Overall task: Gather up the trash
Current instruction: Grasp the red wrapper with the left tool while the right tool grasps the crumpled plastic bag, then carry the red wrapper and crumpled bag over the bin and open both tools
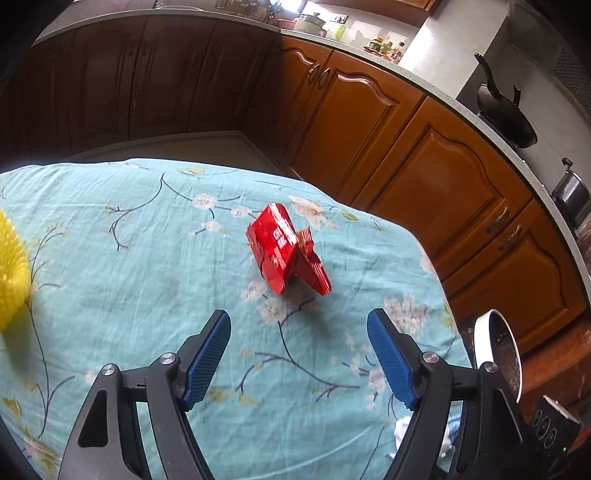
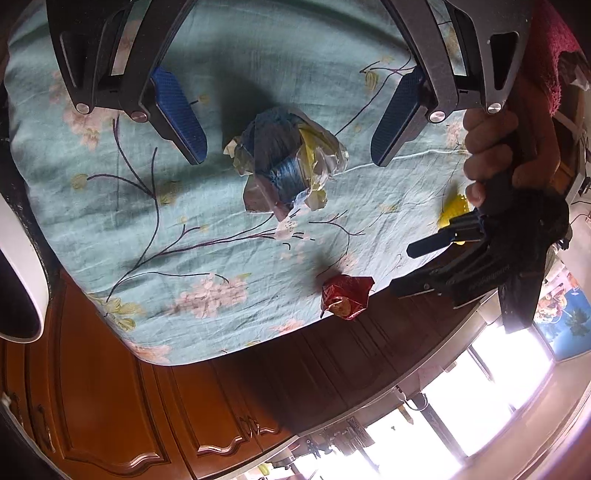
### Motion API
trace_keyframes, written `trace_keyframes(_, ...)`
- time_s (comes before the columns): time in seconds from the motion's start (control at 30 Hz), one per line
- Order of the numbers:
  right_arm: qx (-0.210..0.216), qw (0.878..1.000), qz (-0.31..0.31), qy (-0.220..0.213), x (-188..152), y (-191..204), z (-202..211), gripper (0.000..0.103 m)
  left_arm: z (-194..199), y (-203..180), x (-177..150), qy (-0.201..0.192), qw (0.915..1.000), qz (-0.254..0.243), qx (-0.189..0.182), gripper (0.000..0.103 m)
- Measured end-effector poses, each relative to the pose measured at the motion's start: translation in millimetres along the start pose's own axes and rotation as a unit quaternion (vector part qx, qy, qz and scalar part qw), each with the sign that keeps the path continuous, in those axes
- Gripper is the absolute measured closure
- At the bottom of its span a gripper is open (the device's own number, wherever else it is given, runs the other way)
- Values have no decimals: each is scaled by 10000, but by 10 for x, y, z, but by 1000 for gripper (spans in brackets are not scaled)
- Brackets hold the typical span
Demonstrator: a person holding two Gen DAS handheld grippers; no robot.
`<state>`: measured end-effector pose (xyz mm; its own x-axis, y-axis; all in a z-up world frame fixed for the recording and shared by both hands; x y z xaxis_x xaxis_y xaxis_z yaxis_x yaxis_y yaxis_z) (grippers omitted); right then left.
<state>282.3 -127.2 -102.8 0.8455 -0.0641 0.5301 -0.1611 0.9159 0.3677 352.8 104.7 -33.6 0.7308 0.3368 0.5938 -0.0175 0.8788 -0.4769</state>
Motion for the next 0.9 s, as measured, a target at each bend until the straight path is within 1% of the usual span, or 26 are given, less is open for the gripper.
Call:
trace_keyframes(0.1,19,10000,-60,69,19,-4,-69,12,-203,33,203,2,9999,1,169,26)
trace_keyframes(0.2,35,9999,-71,66,32,4,-104,12,-424,94,331,75,9995,22,316,26)
trace_keyframes(0.3,10,10000,-52,56,42,11,-132,17,-611,141,386,117,9988,17,470,29)
trace_keyframes(0.33,10,10000,-51,57,44,9,-137,19,-660,158,386,129,9987,30,490,39)
trace_keyframes(0.37,16,10000,-57,52,51,0,-146,23,-698,174,376,176,9987,36,486,57)
trace_keyframes(0.4,11,10000,-64,43,50,-8,-145,26,-757,183,363,273,9986,24,453,63)
trace_keyframes(0.43,1,10000,-68,37,49,-16,-142,37,-794,168,360,290,9988,-3,396,68)
trace_keyframes(0.47,18,10000,-77,48,49,-24,-140,51,-791,146,340,223,9989,-70,413,77)
trace_keyframes(0.53,84,9999,-101,87,52,-42,-137,57,-774,115,305,210,9990,-149,371,83)
trace_keyframes(0.57,69,9999,-84,53,51,-42,-115,61,-756,98,274,217,9992,-144,292,88)
trace_keyframes(0.67,18,10000,36,-3,50,-9,-38,66,-641,20,136,225,9994,-234,154,92)
trace_keyframes(0.8,-53,9997,164,-150,34,6,127,67,-447,-152,-103,231,9989,-408,-43,93)
trace_keyframes(0.9,-88,9996,110,-264,21,-62,270,67,-279,-289,-303,205,9984,-503,-147,93)
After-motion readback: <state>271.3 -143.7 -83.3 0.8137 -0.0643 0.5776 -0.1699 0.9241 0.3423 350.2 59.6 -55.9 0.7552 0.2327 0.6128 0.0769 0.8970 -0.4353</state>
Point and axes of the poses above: each gripper's, at about its wrist camera, not at the fingertips, and z roughly against the way its jaws point, y to its left, x to its top, the point moved 1 cm from there along -z, roughly the way its jaws point, and after that the axes turned 9 degrees about -x, right-handed, at the moved point
